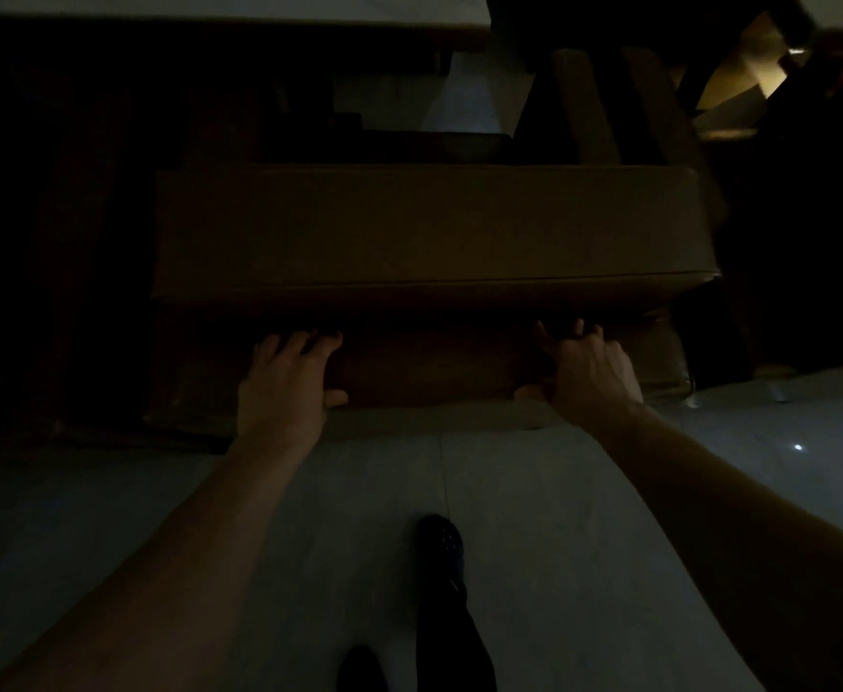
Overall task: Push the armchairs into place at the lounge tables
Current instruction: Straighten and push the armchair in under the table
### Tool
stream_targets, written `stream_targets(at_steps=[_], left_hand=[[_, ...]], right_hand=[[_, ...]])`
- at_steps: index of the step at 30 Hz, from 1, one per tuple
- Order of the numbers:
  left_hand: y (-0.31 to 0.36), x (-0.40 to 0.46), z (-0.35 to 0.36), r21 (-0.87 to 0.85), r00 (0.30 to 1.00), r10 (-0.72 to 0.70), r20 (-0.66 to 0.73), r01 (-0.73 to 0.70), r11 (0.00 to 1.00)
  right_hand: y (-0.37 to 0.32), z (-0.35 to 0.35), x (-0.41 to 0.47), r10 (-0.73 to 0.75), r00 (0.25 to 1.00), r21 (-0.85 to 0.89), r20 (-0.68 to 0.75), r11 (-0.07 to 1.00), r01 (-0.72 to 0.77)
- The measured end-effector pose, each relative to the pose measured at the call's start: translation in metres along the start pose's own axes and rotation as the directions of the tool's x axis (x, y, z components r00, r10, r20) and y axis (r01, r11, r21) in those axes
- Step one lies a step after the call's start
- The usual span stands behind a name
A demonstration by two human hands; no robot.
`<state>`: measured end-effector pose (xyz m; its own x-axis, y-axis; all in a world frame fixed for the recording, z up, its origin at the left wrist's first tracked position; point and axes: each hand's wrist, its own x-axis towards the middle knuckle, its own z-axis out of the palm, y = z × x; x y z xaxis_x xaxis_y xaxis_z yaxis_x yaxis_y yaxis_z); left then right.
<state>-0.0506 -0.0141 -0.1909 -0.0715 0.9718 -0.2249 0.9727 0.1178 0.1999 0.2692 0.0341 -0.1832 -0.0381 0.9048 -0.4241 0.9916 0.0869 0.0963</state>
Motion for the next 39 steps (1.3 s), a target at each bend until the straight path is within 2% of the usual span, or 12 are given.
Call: stream_targets(at_steps=[8, 12, 16, 20, 25, 29, 35, 39], left_hand=[[0.019, -0.002, -0.002, 0.047, 0.999, -0.042, 0.007, 0.042, 0.998], [0.027, -0.004, 0.001, 0.1, 0.996, -0.074, 0.051, 0.068, 0.993], [0.045, -0.004, -0.002, 0.155, 0.982, -0.139, 0.126, 0.119, 0.981], [0.068, -0.011, -0.004, 0.11, 0.968, -0.2, 0.152, 0.185, 0.977], [0.062, -0.007, -0.004, 0.159, 0.976, -0.152, 0.153, 0.127, 0.979], [0.064, -0.001, -0.008, 0.149, 0.965, -0.173, 0.198, 0.145, 0.978], [0.059, 0.002, -0.009, 0.079, 0.948, -0.199, 0.249, 0.185, 0.98], [0.048, -0.001, -0.011, 0.033, 0.952, -0.15, 0.266, 0.147, 0.989]], right_hand=[[0.001, -0.009, 0.004, -0.01, 0.999, 0.051, 0.047, 0.999, 0.007], [-0.002, 0.004, -0.013, 0.016, 1.0, 0.126, 0.012, 0.992, -0.018], [-0.005, 0.005, -0.024, 0.005, 1.0, 0.116, 0.019, 0.993, -0.007], [0.003, -0.002, -0.025, -0.025, 0.999, 0.149, 0.045, 0.989, 0.017], [0.006, -0.008, -0.018, -0.022, 0.999, 0.159, 0.048, 0.987, 0.014], [0.005, -0.011, -0.012, -0.016, 0.997, 0.114, 0.075, 0.993, 0.007], [0.005, -0.01, -0.006, -0.023, 0.997, 0.082, 0.075, 0.996, 0.016], [0.004, -0.016, -0.007, -0.03, 0.994, 0.079, 0.101, 0.997, 0.022]])
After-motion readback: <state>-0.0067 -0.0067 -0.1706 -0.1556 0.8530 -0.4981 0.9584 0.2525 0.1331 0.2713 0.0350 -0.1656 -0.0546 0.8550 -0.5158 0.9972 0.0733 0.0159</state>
